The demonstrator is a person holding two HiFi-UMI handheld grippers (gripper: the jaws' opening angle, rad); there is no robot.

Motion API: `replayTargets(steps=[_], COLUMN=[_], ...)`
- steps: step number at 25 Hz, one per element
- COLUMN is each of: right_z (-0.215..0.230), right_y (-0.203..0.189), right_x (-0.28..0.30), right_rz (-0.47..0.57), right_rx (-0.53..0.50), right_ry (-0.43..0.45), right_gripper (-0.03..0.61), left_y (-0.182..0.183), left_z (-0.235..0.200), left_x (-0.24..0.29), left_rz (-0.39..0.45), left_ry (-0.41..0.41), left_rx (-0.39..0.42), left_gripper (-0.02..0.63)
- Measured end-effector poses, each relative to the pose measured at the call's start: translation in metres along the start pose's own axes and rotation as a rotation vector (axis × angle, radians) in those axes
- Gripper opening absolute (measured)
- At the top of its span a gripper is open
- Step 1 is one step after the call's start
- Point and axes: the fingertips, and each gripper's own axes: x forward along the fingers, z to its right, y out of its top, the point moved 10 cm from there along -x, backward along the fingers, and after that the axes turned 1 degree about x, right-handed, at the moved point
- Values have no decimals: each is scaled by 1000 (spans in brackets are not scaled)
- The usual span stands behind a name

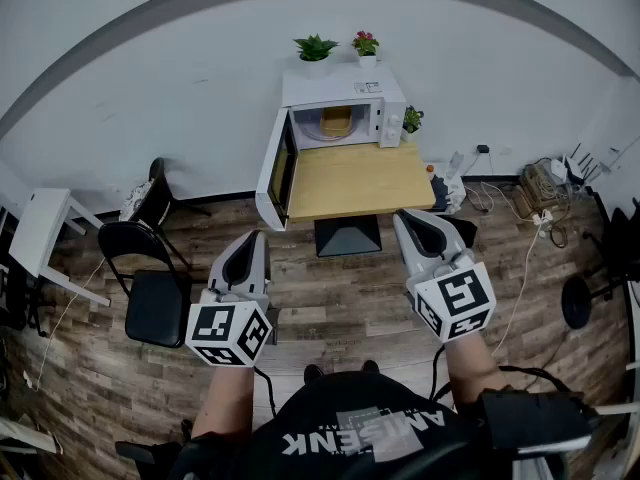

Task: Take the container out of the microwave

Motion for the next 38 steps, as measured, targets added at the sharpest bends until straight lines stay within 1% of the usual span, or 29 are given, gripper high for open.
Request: replayTargets(steps=[4, 8, 14, 18, 20, 23, 25, 28, 30, 34, 38], right_z=[0, 8, 16, 26, 32, 39, 44, 56, 66, 83, 101], right_y=[2, 0, -2, -3, -4, -6, -8, -9, -11, -17, -24], right_x=[-3, -5, -10, -19, -24, -29, -32, -35, -38, -45, -45], right_rz=[0, 1, 16, 32, 42, 44, 46, 64, 73, 65, 62], right_rx=[1, 5, 31, 39, 42, 32, 27, 34, 38, 26, 28], right_ry=[-8, -21, -33, -49, -55, -43, -32, -27, -27, -10, -4], right_gripper=[6, 6, 6, 6, 6, 6, 6, 6, 6, 6, 6], left_y=[0, 1, -1, -1, -1, -1, -2, -3, -3, -4, -13], left_z=[4, 10, 17, 24, 30, 40, 48, 59, 66, 80, 92], left_x=[-4, -3, 0, 2, 5, 11, 17, 28, 34, 46, 58], left_rz=[-9, -12, -18, -19, -22, -27, -43, -79, -74, -65, -77], left_ry=[-17, -16, -25, -20, -31, -48, -51, -41, -30, -21, -38], left_rx=[6, 52, 40, 13, 15, 27, 49, 88, 107, 115, 103], left_gripper=[0, 0, 0, 0, 0, 0, 0, 0, 0, 0, 0])
